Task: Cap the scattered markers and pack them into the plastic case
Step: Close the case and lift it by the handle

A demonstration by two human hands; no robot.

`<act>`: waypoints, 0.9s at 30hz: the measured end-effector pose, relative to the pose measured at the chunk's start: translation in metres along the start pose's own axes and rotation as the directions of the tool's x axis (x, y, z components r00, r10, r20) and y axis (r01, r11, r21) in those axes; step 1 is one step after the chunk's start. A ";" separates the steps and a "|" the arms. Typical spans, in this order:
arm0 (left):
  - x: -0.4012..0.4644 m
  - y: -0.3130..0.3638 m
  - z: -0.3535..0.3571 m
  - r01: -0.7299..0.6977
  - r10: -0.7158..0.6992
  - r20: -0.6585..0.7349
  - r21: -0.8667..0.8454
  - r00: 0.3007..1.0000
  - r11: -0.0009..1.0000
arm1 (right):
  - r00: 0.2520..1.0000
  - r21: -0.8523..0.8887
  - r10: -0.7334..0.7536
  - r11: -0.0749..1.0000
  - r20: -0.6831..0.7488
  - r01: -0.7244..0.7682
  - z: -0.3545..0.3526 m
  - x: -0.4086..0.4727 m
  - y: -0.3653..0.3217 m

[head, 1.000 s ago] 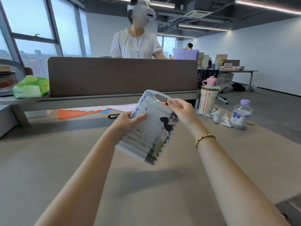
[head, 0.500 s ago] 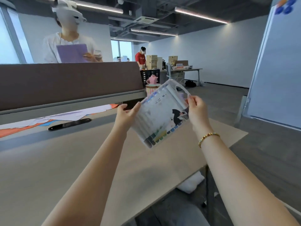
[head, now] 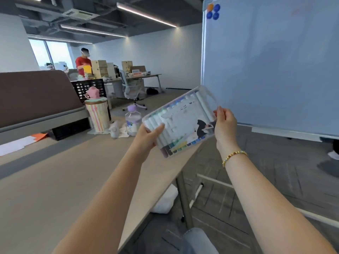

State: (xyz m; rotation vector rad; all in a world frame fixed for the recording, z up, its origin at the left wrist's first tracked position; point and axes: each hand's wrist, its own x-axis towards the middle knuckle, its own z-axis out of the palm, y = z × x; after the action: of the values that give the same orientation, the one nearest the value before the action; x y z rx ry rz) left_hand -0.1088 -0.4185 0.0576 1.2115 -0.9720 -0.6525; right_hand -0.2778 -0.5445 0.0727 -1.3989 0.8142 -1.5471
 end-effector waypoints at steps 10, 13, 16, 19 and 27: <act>0.066 -0.003 0.117 -0.023 0.031 0.291 -0.030 0.956 0.999 | 0.963 -0.205 -0.103 0.977 -0.248 0.052 -0.119 0.046 0.001; 0.086 -0.009 0.160 0.004 0.006 0.342 -0.030 0.940 1.000 | 0.937 -0.269 -0.132 0.962 -0.322 0.043 -0.158 0.058 0.008; 0.105 -0.017 0.204 0.022 -0.018 0.375 -0.006 0.927 1.000 | 0.912 -0.335 -0.142 0.942 -0.386 0.004 -0.195 0.072 0.018; 0.122 -0.023 0.246 -0.001 -0.008 0.412 0.022 0.911 1.000 | 0.898 -0.410 -0.148 0.911 -0.415 -0.039 -0.228 0.088 0.032; 0.183 -0.043 0.338 -0.154 0.058 0.427 0.194 0.902 0.969 | 0.919 -0.718 -0.203 0.687 -0.337 -0.111 -0.304 0.155 0.066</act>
State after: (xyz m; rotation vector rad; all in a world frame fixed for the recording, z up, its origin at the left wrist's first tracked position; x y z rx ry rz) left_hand -0.3199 -0.7416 0.0824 1.2266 -1.4977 -0.7473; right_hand -0.5634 -0.7376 0.0308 -1.6699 1.8202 -1.6414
